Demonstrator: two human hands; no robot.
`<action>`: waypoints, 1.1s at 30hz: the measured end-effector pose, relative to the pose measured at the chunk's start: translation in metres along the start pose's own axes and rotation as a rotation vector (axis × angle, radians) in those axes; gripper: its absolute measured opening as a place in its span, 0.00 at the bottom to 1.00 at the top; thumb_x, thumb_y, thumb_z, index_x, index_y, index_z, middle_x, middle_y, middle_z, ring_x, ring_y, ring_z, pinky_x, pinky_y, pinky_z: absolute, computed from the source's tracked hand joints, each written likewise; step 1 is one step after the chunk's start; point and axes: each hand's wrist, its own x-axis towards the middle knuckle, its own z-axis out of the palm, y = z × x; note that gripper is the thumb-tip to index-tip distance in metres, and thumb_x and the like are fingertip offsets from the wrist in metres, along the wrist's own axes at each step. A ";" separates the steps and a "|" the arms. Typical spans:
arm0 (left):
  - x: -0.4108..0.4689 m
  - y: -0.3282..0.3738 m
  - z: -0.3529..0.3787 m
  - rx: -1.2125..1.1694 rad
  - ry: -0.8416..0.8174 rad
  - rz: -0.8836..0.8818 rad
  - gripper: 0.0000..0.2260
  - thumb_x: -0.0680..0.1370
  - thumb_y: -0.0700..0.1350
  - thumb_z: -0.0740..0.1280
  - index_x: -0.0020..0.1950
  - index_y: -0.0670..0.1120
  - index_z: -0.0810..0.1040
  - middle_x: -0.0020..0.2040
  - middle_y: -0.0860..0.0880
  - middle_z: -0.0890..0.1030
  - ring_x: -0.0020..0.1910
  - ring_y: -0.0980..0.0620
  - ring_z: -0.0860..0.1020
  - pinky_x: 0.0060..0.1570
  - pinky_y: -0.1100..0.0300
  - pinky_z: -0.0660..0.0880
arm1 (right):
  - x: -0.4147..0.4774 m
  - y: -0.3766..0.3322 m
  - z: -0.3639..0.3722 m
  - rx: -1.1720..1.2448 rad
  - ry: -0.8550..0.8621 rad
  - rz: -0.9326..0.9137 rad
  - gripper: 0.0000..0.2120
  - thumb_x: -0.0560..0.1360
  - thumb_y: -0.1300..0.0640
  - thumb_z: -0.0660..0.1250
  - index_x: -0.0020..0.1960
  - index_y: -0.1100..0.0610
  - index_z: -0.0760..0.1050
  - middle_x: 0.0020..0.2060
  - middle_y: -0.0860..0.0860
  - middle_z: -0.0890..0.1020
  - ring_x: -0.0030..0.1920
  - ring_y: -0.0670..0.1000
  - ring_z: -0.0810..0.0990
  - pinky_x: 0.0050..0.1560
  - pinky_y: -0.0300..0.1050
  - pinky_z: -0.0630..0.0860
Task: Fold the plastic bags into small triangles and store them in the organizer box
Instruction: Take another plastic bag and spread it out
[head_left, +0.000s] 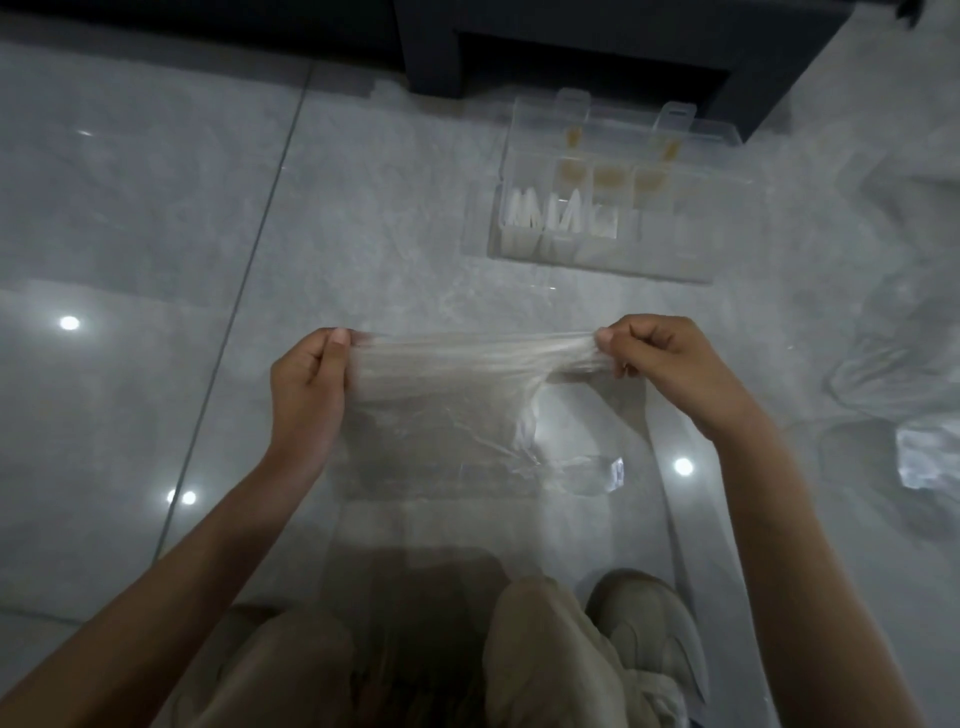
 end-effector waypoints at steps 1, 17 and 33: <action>-0.001 0.001 0.001 0.018 0.003 0.013 0.12 0.82 0.40 0.58 0.45 0.42 0.80 0.35 0.51 0.76 0.34 0.64 0.73 0.39 0.71 0.69 | 0.001 0.001 0.001 0.025 0.030 -0.010 0.18 0.78 0.57 0.66 0.36 0.69 0.73 0.30 0.55 0.74 0.34 0.48 0.71 0.40 0.37 0.69; -0.001 -0.004 0.003 0.000 0.023 0.002 0.16 0.83 0.40 0.57 0.42 0.52 0.80 0.27 0.60 0.73 0.30 0.62 0.70 0.34 0.70 0.67 | 0.017 0.005 0.001 0.267 0.196 0.009 0.09 0.75 0.69 0.67 0.49 0.56 0.76 0.29 0.46 0.81 0.32 0.42 0.79 0.40 0.34 0.77; -0.005 -0.004 0.005 0.044 0.090 0.006 0.13 0.83 0.41 0.56 0.46 0.44 0.80 0.38 0.51 0.78 0.36 0.65 0.75 0.40 0.68 0.71 | 0.026 0.008 0.033 0.224 0.496 0.117 0.08 0.78 0.66 0.64 0.43 0.56 0.78 0.25 0.42 0.79 0.27 0.39 0.76 0.33 0.32 0.73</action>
